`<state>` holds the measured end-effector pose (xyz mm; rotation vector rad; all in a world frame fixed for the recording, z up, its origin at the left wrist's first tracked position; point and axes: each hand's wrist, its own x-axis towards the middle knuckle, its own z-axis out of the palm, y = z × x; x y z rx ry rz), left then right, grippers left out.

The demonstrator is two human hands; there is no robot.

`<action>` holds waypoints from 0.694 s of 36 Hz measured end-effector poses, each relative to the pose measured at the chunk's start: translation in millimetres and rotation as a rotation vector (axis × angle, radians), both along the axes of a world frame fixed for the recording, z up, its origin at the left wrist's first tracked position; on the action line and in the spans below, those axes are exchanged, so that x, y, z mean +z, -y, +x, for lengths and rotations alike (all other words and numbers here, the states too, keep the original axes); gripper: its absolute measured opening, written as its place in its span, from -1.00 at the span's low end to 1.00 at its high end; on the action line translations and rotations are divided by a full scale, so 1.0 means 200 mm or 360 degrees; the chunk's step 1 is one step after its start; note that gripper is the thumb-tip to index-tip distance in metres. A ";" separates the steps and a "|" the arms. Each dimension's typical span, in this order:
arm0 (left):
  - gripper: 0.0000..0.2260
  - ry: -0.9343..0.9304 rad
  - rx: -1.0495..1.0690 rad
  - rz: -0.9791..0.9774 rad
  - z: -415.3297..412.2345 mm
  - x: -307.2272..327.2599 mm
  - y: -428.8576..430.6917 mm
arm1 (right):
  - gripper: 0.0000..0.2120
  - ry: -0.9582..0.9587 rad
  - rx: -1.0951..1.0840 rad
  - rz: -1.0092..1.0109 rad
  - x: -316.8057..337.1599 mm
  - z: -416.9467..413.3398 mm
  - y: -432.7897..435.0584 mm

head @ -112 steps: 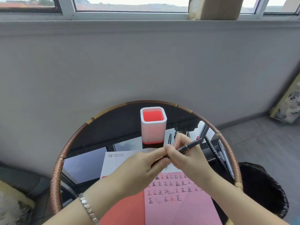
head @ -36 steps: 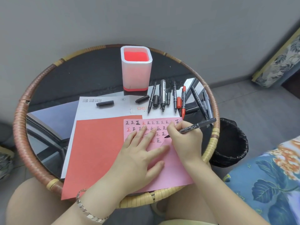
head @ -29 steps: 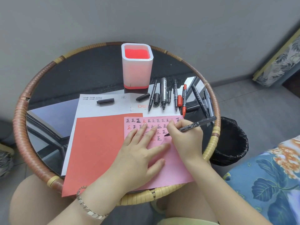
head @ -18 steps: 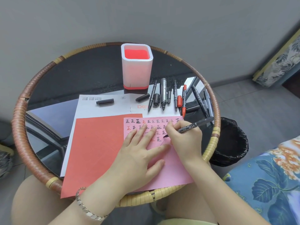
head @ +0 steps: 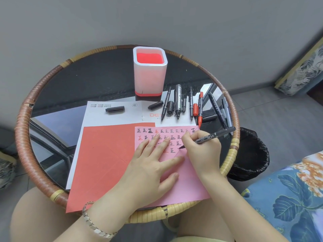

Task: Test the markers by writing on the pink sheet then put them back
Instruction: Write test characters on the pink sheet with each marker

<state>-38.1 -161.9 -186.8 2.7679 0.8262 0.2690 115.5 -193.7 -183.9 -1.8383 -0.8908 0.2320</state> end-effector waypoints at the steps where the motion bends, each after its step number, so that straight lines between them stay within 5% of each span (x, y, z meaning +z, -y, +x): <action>1: -0.61 0.0002 0.0000 -0.0001 0.00 0.00 0.00 | -0.58 0.0020 0.0007 0.0001 0.00 0.00 0.00; 25: -0.62 -0.0019 0.0005 -0.0013 0.00 0.01 0.00 | -0.69 -0.0037 0.0015 -0.0006 0.03 -0.02 0.01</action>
